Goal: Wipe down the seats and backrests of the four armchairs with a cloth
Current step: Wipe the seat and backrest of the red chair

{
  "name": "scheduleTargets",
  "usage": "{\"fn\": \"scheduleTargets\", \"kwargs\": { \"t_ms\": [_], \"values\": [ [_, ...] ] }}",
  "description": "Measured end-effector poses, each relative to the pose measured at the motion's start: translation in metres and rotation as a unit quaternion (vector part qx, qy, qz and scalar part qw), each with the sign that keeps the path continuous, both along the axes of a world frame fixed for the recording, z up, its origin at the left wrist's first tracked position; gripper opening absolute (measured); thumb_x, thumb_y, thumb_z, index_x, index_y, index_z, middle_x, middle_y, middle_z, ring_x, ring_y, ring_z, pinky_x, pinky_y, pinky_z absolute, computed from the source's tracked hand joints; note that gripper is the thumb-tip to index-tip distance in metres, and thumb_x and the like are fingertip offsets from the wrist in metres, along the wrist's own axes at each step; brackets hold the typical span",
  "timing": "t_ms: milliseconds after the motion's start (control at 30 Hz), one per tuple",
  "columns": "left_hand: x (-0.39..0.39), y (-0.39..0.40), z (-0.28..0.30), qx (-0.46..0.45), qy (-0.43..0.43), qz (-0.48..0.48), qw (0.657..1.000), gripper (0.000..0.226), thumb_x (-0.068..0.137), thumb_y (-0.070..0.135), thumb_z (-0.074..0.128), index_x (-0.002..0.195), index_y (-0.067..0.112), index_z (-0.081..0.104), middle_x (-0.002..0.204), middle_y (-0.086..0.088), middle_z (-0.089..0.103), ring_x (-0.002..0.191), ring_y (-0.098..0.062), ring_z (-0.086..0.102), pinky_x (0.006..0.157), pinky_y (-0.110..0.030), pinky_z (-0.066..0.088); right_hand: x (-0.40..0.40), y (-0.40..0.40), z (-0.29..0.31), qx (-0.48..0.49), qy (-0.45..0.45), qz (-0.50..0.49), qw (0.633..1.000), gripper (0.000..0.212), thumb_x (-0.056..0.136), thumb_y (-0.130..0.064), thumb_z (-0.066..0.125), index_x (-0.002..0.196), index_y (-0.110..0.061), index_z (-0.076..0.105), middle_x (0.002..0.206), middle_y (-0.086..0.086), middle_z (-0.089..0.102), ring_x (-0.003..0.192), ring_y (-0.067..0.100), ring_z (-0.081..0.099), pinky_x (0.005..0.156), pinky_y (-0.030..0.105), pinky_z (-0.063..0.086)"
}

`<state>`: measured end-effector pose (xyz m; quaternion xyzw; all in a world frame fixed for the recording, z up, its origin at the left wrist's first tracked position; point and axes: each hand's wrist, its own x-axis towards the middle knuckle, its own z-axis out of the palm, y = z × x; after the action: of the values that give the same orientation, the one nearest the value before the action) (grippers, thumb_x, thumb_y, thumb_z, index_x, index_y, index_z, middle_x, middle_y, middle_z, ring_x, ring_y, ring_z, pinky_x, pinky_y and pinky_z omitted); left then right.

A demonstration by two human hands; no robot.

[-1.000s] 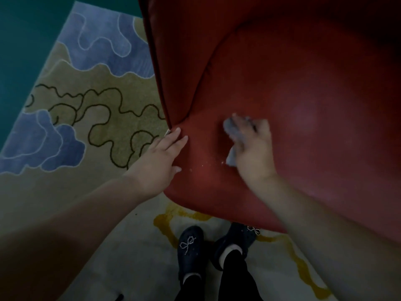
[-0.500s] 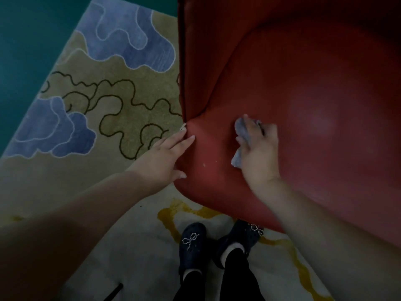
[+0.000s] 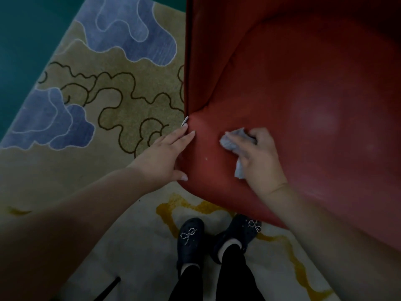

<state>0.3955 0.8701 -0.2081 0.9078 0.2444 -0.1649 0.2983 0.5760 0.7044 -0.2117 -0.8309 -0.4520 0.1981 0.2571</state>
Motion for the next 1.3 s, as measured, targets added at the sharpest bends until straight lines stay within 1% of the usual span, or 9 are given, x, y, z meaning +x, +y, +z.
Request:
{"fn": "scheduleTargets", "kwargs": {
  "t_ms": [233,467,600,767,833,900,967,1100,1300],
  "values": [
    [0.002,0.000,0.000,0.006,0.000,-0.009,1.000,0.115,0.068,0.043,0.082,0.153,0.029,0.006,0.160,0.013,-0.004,0.146,-0.018,0.010,0.114,-0.026,0.011,-0.036,0.000,0.003,-0.029,0.018,0.113,0.993,0.024,0.092,-0.028,0.046,0.111,-0.034,0.059,0.115,0.003,0.048,0.106,0.022,0.045,0.086,0.034,0.041],
    [0.001,0.000,-0.002,-0.002,-0.003,0.001,1.000,0.116,0.067,0.041,0.083,0.153,0.032,0.006,0.159,0.016,-0.004,0.146,-0.016,0.010,0.116,-0.029,0.016,-0.012,-0.001,-0.001,0.043,-0.003,0.040,0.998,0.027,0.092,-0.034,0.052,0.112,-0.024,0.066,0.111,0.002,0.047,0.103,0.019,0.048,0.086,0.029,0.041],
    [0.001,-0.002,-0.003,-0.005,-0.003,0.009,1.000,0.115,0.067,0.040,0.084,0.153,0.031,0.007,0.159,0.017,-0.004,0.146,-0.018,0.012,0.117,-0.034,0.020,-0.037,0.007,-0.013,0.051,-0.064,0.126,0.989,0.018,0.075,-0.068,0.057,0.086,-0.055,0.050,0.091,-0.018,0.045,0.089,0.000,0.044,0.073,0.024,0.038],
    [0.004,-0.003,0.000,-0.004,-0.011,0.012,1.000,0.114,0.068,0.042,0.082,0.153,0.032,0.007,0.159,0.016,-0.002,0.146,-0.017,0.010,0.115,-0.030,0.015,0.020,-0.006,-0.003,0.047,-0.093,-0.030,0.994,0.026,0.076,-0.043,0.073,0.091,-0.026,0.059,0.097,0.008,0.066,0.090,0.027,0.063,0.078,0.039,0.051],
    [0.009,-0.004,0.003,0.002,-0.012,0.005,1.000,0.113,0.069,0.042,0.082,0.153,0.031,0.007,0.160,0.015,-0.003,0.146,-0.017,0.008,0.117,-0.032,0.015,0.030,-0.012,-0.005,0.065,-0.082,-0.092,0.990,0.018,0.082,-0.035,0.065,0.098,-0.026,0.062,0.099,0.005,0.067,0.087,0.016,0.062,0.080,0.023,0.048],
    [0.015,-0.005,0.006,0.014,-0.014,-0.004,1.000,0.113,0.068,0.043,0.082,0.153,0.029,0.008,0.160,0.014,-0.002,0.145,-0.018,0.008,0.117,-0.032,0.014,0.018,-0.014,-0.003,0.060,-0.039,-0.067,0.995,0.027,0.088,-0.026,0.047,0.110,-0.031,0.060,0.116,0.001,0.054,0.099,0.008,0.043,0.088,0.009,0.034],
    [0.019,-0.007,0.009,0.052,-0.014,-0.022,0.998,0.114,0.067,0.047,0.081,0.153,0.027,0.009,0.160,0.011,0.000,0.142,-0.018,0.009,0.116,-0.031,0.014,0.008,-0.016,-0.008,0.058,-0.041,0.020,0.997,0.028,0.091,-0.019,0.048,0.109,-0.039,0.053,0.119,0.005,0.051,0.103,0.009,0.036,0.092,0.022,0.035],
    [0.027,-0.008,0.016,0.091,-0.015,-0.054,0.994,0.109,0.068,0.055,0.076,0.153,0.025,0.014,0.160,0.011,0.005,0.139,-0.016,0.010,0.116,-0.036,0.023,0.041,-0.030,-0.008,0.075,-0.080,-0.097,0.989,0.024,0.087,-0.041,0.064,0.103,-0.022,0.059,0.094,0.006,0.069,0.071,0.022,0.062,0.062,0.037,0.052],
    [0.058,-0.012,0.023,0.072,-0.041,-0.059,0.995,0.104,0.072,0.055,0.072,0.153,0.023,0.016,0.160,0.010,0.005,0.143,-0.017,0.008,0.118,-0.029,0.010,0.057,-0.019,-0.002,0.048,-0.030,-0.133,0.989,0.045,0.086,-0.013,0.044,0.122,-0.038,0.055,0.125,0.007,0.047,0.108,0.025,0.045,0.089,0.021,0.033]
  ]
}}
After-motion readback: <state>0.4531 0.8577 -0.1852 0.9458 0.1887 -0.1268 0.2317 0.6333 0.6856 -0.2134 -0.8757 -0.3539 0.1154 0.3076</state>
